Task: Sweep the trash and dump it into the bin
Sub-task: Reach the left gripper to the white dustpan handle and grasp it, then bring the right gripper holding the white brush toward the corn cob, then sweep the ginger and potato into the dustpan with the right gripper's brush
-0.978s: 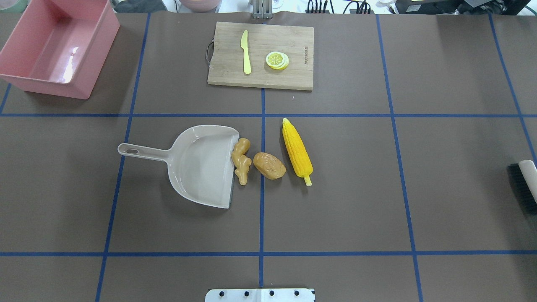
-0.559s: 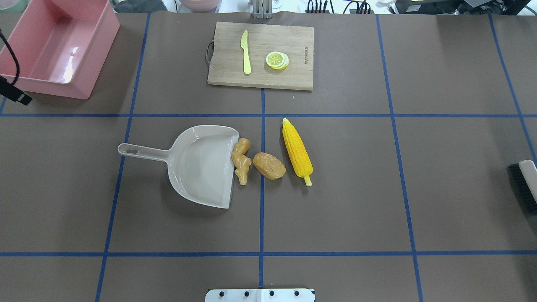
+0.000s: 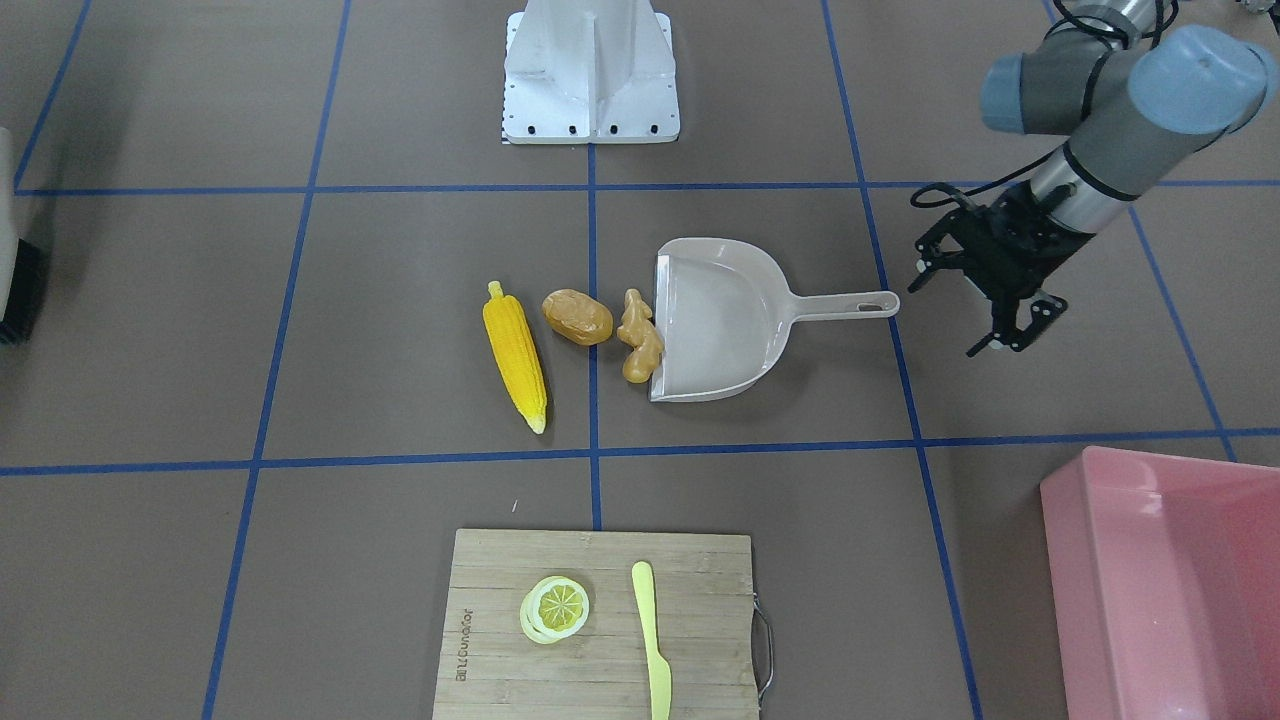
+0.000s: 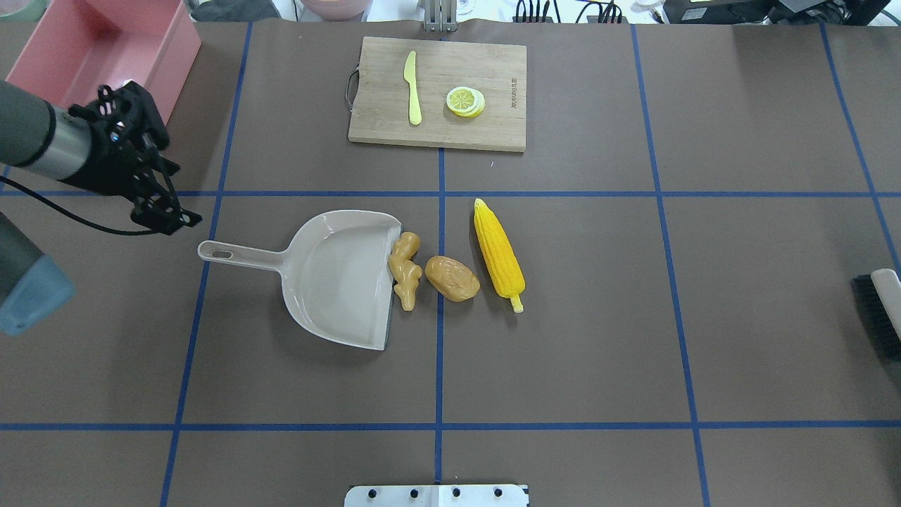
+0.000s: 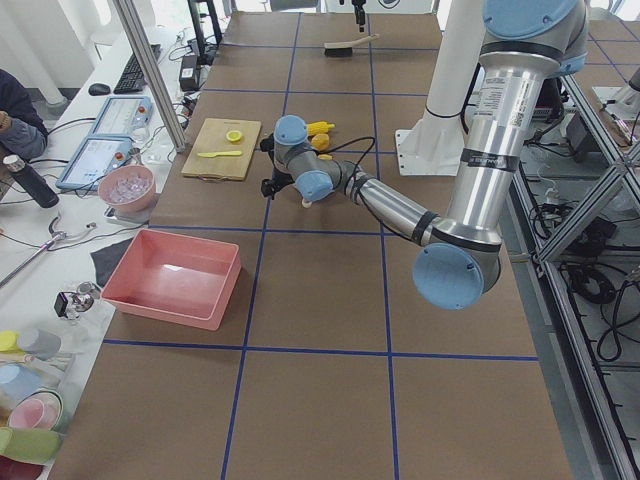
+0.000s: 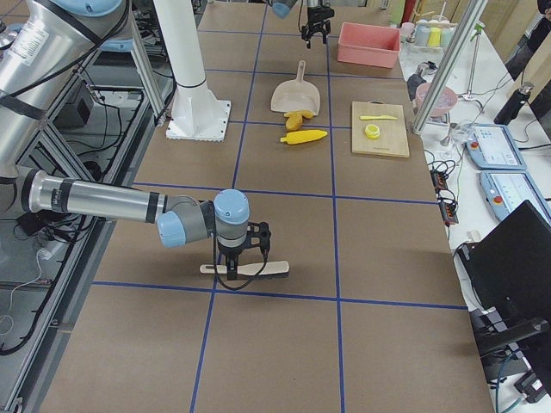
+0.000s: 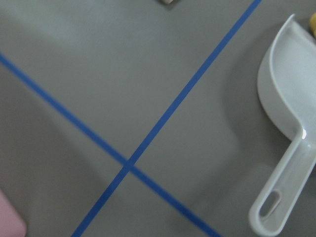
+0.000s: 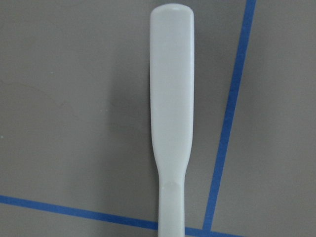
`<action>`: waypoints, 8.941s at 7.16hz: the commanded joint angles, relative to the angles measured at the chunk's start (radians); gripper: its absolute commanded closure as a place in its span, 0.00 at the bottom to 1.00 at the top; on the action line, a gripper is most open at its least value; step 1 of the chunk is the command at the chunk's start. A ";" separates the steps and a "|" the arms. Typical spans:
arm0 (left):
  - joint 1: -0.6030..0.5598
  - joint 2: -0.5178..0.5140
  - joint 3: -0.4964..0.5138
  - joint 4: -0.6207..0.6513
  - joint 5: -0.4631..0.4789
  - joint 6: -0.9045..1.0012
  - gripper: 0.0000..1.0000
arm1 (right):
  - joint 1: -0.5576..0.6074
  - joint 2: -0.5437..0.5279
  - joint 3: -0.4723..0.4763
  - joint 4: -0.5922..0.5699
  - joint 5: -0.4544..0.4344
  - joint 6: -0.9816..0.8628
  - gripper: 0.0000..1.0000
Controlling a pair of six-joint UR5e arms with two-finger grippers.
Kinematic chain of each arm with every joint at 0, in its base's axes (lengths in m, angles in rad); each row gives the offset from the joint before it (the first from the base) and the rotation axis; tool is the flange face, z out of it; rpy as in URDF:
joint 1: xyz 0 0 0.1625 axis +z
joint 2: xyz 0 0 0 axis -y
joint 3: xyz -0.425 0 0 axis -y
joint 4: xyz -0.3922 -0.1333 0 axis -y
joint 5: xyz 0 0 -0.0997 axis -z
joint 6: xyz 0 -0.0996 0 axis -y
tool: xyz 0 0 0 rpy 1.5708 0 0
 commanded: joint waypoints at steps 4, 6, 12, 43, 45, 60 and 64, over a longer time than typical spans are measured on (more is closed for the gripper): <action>0.131 0.008 -0.080 0.004 0.028 0.630 0.01 | -0.037 0.041 -0.120 0.105 0.036 0.016 0.00; 0.129 -0.041 -0.061 0.075 0.034 0.611 0.01 | -0.062 0.044 -0.128 0.105 0.063 0.041 0.00; 0.124 -0.039 -0.008 0.132 0.020 0.527 0.03 | -0.177 0.042 -0.162 0.097 0.052 0.058 0.05; 0.166 -0.055 0.177 -0.140 0.032 0.456 0.06 | -0.648 1.013 -0.110 -0.488 -0.137 0.828 1.00; 0.166 -0.053 0.177 -0.140 0.032 0.454 0.06 | -0.660 1.056 -0.148 -0.487 -0.137 0.826 1.00; 0.166 -0.050 0.183 -0.154 0.034 0.456 0.06 | -0.784 1.276 -0.341 -0.167 -0.209 1.079 1.00; 0.166 -0.050 0.179 -0.154 0.034 0.454 0.06 | -0.803 1.285 -0.356 0.037 -0.259 1.217 1.00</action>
